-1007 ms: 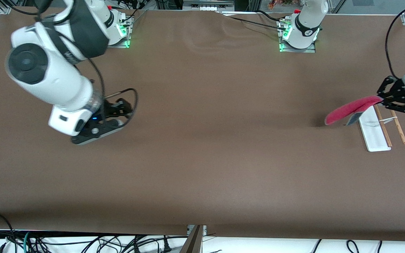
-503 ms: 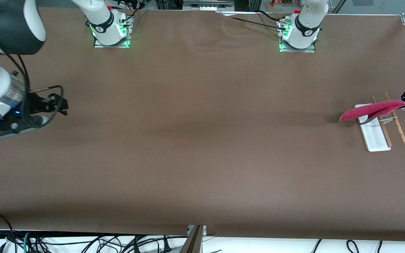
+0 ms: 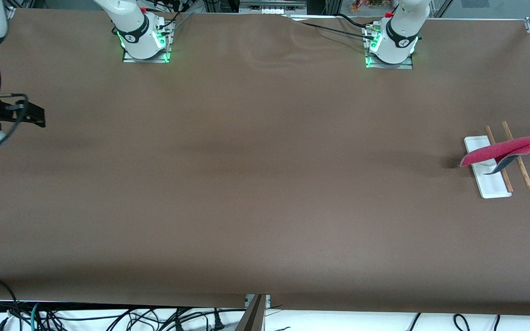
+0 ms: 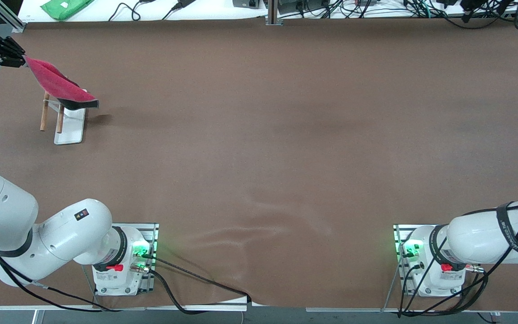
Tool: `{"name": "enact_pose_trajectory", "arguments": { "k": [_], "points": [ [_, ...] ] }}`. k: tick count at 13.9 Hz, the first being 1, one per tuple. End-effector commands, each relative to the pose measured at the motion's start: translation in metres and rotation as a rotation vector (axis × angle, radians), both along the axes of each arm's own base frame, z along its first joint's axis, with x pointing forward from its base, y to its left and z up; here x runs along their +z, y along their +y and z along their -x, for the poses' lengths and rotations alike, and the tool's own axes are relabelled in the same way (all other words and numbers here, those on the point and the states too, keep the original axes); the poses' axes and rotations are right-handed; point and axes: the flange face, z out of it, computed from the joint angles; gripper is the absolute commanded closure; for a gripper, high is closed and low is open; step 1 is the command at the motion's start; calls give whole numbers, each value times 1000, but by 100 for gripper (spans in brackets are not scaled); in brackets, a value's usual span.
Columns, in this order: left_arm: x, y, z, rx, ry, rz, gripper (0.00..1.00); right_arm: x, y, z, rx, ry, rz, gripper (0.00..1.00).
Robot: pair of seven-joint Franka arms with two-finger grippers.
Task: Pass towel and hang on rack
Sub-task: 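Carry the towel with the left gripper over the white rack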
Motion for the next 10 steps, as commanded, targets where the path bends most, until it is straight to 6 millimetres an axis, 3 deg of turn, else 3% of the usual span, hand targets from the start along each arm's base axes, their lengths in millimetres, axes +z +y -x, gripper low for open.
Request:
{"name": "enact_pose_trajectory", "arguments": {
  "k": [1,5,8,10],
  "points": [
    [-6,34,1,-59,-2,-11,100,24,-4,19,7,-36,-12,0],
    [-33,67,19,-74,-17,14,100,19,5,20,-33,-19,-54,0],
    [-41,89,19,-88,-47,7,100,16,6,21,-76,-16,-48,0],
    [-57,113,28,-96,-64,11,100,16,16,20,-54,-10,-53,0]
  ]
}}
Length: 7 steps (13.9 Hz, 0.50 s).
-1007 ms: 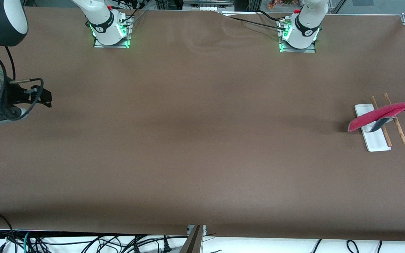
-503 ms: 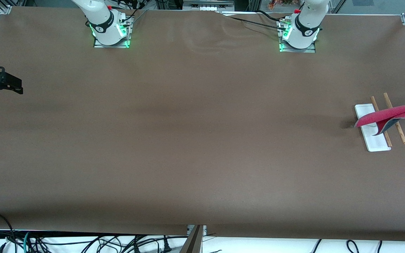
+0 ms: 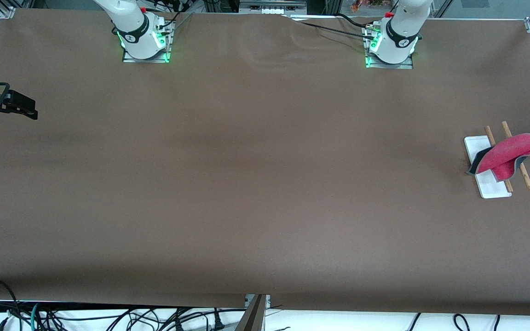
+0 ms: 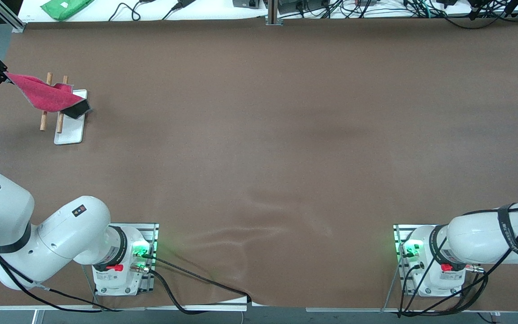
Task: Pass towel and hang on rack
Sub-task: 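Lower the towel onto the rack sticks and open the left gripper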
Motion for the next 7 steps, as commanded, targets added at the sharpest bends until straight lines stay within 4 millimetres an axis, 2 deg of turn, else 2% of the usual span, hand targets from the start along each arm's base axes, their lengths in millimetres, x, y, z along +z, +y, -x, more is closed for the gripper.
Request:
{"name": "enact_pose_trajectory", "arguments": {
  "k": [1,3,5,6,7],
  "points": [
    [-16,37,8,-40,-37,-18,100,2,10,5,0,3,-21,0],
    [-23,54,17,-46,-69,-34,100,5,15,4,-1,-4,-34,0],
    [-39,64,20,-66,-93,-43,93,5,15,4,-3,-4,-34,0],
    [-52,69,21,-73,-102,-46,41,1,15,2,-17,4,-32,0],
    [-67,72,23,-80,-105,-31,0,1,15,2,-21,2,-33,0]
  ]
}}
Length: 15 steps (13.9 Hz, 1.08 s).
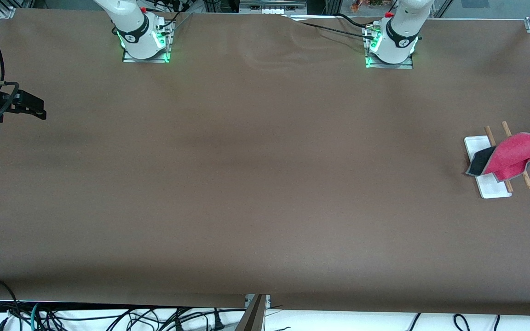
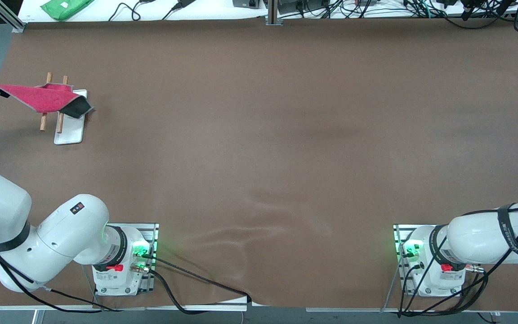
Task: Pass towel and hang on rack
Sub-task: 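Lower the towel onto the rack sticks and open the left gripper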
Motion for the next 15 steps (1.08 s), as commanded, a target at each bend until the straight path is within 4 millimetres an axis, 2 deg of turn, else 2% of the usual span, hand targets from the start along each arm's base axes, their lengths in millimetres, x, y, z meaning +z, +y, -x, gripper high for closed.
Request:
{"name": "enact_pose_trajectory", "arguments": {
  "k": [1,2,4,5,7,9,12,14,15],
  "points": [
    [-24,16,4,-35,-12,0,0,2,2,2,-23,1,-14,0],
    [-24,15,3,-35,-11,0,0,2,3,2,-22,1,-14,0],
    [-12,14,-3,-33,-30,-12,0,3,3,2,-20,1,-14,0],
    [0,14,-12,-50,-62,-29,0,4,3,2,-20,0,-14,0],
    [17,-2,-39,-89,-93,-69,0,4,4,2,-19,0,-14,0],
    [23,5,-36,-78,-101,-90,0,4,4,3,-19,3,-14,0],
    [35,3,-39,-71,-115,-96,0,3,4,3,-18,4,-14,0],
    [54,-10,-49,-42,-113,-105,0,5,6,3,-13,1,-15,0],
    [59,-25,-61,-19,-95,-109,0,5,10,3,-7,1,-15,0]
  ]
}}
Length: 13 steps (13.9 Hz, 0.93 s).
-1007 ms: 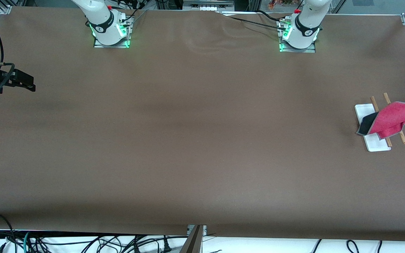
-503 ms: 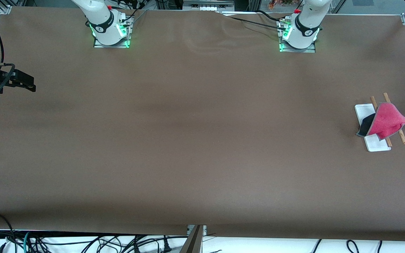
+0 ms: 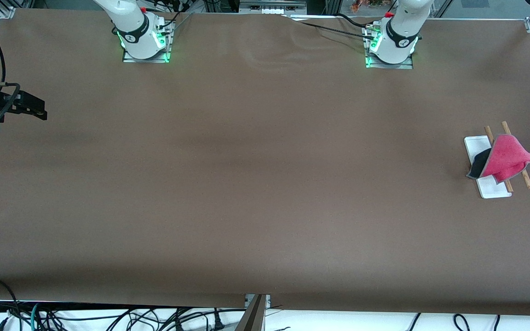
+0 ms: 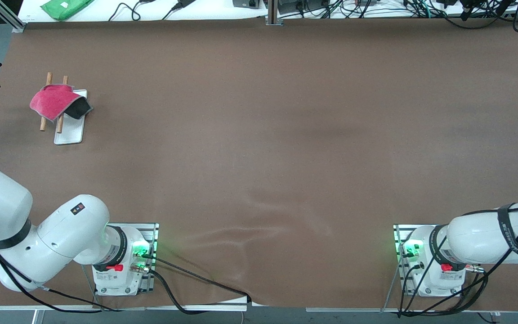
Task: Pass towel and hang on rack
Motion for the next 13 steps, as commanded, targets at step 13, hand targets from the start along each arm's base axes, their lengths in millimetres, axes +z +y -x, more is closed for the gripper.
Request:
{"name": "enact_pose_trajectory", "arguments": {
  "k": [13],
  "points": [
    [186,-311,-39,510,179,-295,0,6,8,3,0,-2,-14,0]
  ]
}}
